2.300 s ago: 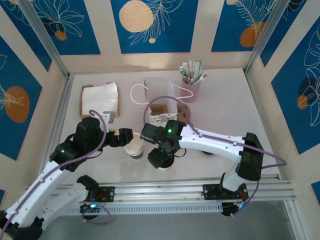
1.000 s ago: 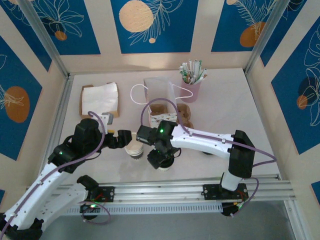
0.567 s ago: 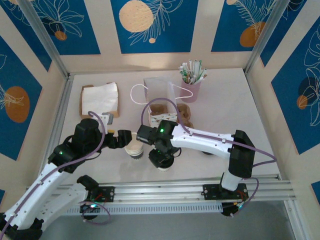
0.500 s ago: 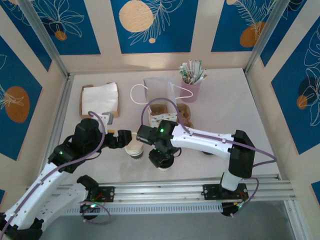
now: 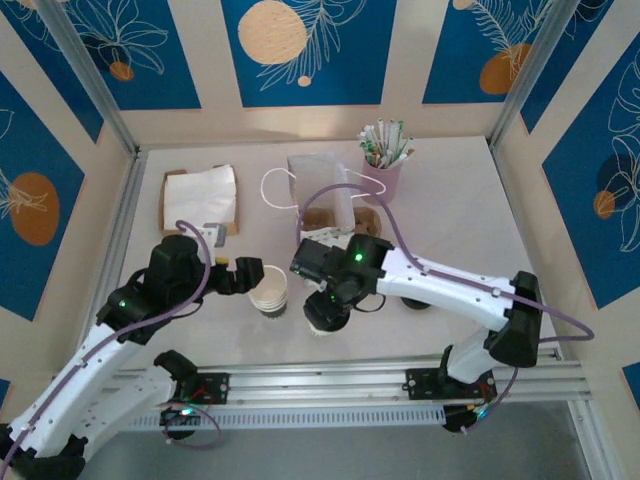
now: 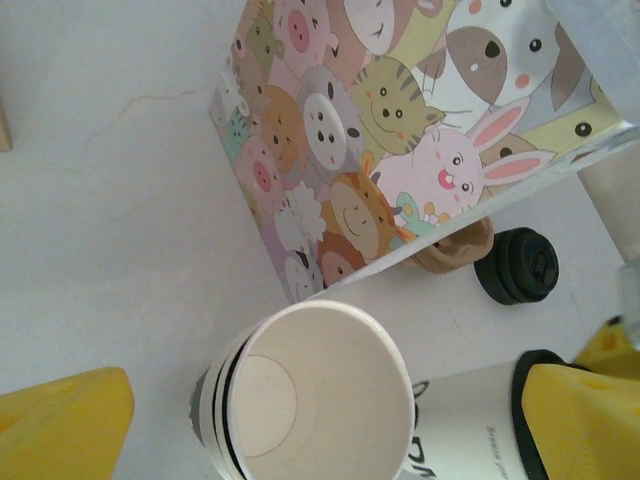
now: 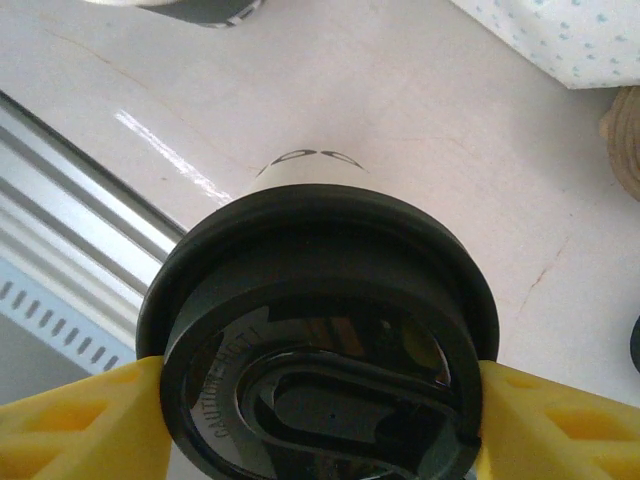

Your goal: Pack the takeout coffee

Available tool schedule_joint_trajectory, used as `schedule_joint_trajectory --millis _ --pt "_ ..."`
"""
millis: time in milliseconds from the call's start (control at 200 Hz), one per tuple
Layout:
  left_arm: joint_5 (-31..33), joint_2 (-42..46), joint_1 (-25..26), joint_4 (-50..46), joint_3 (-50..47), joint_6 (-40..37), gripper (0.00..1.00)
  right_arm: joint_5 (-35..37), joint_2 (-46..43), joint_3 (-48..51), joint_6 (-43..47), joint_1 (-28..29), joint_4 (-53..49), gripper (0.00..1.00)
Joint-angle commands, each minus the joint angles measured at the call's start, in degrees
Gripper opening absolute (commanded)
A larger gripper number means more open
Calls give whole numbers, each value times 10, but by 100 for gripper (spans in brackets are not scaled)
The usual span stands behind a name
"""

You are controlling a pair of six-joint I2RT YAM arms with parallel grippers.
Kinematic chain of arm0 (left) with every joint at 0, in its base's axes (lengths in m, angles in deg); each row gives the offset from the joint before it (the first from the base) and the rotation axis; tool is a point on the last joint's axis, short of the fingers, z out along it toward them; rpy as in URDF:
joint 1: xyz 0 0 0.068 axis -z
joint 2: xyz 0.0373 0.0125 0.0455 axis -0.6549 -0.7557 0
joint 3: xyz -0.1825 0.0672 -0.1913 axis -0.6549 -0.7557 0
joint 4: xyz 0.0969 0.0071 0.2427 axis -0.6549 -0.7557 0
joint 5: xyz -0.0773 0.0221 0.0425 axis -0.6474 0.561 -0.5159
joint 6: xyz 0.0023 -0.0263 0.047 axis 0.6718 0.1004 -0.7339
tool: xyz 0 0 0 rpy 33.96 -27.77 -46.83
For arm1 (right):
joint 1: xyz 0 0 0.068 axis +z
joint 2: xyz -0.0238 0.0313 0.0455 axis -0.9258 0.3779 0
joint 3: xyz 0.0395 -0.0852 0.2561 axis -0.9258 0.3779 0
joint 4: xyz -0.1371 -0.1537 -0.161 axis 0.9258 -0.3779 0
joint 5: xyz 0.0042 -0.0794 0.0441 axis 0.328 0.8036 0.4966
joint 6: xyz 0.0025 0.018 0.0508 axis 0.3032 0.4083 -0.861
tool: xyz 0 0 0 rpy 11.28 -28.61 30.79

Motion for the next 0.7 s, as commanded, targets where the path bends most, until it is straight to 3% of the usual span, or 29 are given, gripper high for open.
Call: schedule_joint_trajectory --millis 0,255,515,695 --pt "28 -7 2 9 34 -7 100 -25 -36 -24 2 -4 -15 69" --pt "87 -84 -34 -27 138 -29 100 -68 -108 -60 3 -39 -24 67" --pt "-22 -262 -175 -18 340 -49 98 -113 -153 -118 14 -100 -31 66" --pt "-94 -408 -248 37 450 -27 91 -123 -158 -178 31 -159 -42 66"
